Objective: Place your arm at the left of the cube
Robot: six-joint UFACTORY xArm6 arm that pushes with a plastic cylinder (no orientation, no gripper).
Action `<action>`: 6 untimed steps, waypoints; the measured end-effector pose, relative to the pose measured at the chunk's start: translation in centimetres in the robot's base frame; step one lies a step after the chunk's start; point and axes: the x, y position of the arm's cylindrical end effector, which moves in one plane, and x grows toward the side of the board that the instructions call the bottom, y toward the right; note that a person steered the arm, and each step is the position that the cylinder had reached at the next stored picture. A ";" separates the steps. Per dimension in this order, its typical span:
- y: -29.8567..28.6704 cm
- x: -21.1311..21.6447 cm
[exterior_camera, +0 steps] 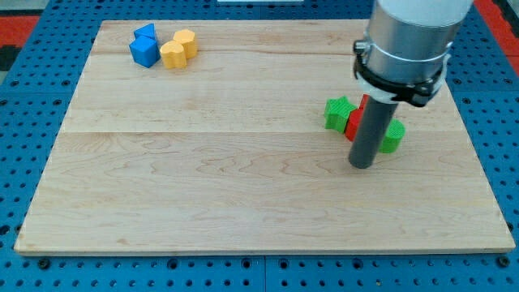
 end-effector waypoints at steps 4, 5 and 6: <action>-26.6 -9.4; -28.3 -13.6; -28.9 -14.0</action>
